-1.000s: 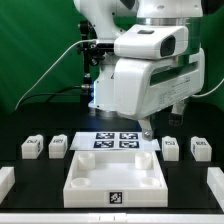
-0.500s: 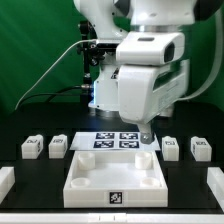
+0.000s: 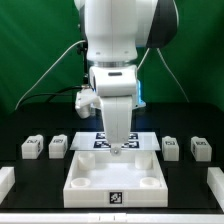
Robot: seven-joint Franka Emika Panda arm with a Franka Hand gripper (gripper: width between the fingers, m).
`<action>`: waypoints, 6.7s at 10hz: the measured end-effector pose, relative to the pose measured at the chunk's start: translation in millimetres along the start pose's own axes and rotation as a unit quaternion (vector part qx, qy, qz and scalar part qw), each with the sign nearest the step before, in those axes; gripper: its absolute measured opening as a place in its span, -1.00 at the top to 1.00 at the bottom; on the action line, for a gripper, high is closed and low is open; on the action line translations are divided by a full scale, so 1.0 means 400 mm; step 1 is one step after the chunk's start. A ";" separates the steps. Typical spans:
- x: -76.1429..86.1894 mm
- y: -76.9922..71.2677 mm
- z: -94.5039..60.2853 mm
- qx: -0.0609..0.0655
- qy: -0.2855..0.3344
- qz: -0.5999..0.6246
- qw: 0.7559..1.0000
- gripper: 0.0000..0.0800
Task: Assemble one leg
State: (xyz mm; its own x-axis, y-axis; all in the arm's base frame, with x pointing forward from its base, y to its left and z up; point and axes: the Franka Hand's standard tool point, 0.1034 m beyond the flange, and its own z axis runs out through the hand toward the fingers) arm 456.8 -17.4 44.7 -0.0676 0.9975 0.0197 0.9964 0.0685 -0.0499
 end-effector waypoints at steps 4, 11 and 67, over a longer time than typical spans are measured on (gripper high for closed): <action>0.003 -0.017 0.059 0.016 0.006 0.019 1.000 -0.63; -0.007 -0.027 0.075 0.023 0.008 0.025 0.999 0.47; 0.461 -0.065 0.025 0.217 -0.153 0.727 0.633 -0.62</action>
Offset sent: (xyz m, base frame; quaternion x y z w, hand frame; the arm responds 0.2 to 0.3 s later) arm 0.0034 -0.0041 -0.0157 -0.0006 0.0100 -0.0007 0.9999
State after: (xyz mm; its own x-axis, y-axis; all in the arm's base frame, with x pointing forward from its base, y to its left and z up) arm 417.7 164.8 39.7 0.8326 -0.0361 -0.5527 -0.0863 -0.9941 -0.0651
